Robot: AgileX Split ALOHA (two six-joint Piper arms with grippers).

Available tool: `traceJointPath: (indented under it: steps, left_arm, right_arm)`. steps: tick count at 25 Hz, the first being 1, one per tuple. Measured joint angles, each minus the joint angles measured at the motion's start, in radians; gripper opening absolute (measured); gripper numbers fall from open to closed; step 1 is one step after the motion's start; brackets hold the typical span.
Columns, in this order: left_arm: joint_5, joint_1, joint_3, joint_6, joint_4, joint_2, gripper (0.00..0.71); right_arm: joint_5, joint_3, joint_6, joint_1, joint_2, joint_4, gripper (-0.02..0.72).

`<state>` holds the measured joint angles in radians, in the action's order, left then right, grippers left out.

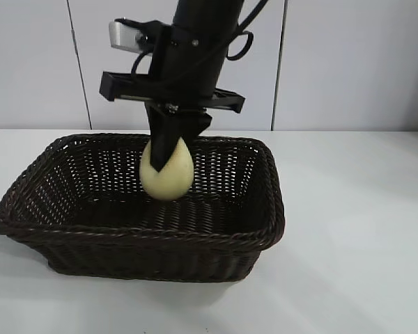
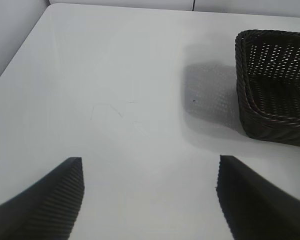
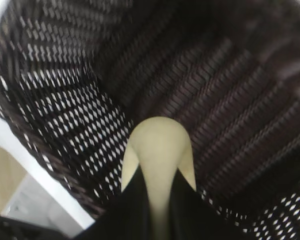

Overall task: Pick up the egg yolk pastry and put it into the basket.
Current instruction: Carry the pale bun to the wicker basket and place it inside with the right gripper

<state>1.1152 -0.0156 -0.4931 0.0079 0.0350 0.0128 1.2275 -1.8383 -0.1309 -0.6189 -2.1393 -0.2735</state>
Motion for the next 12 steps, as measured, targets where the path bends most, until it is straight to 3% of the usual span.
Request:
traceJointPath:
  steps: [5,7,9,12]
  left_arm:
    - [0.000,0.000,0.000,0.000,0.000,0.000,0.540]
    - [0.000,0.000,0.000,0.000,0.000,0.000,0.540]
    - [0.000,0.000,0.000,0.000,0.000,0.000,0.540]
    - [0.000,0.000,0.000,0.000,0.000,0.000,0.540]
  right_arm:
    - [-0.108,0.025,-0.001,0.000,0.000,0.005,0.035]
    - [-0.143,0.025,-0.001,0.000,0.000,0.005,0.070]
    - [-0.154,0.025,-0.001,0.000,0.000,0.005,0.153]
    - [-0.143,0.025,-0.001,0.000,0.000,0.005,0.351]
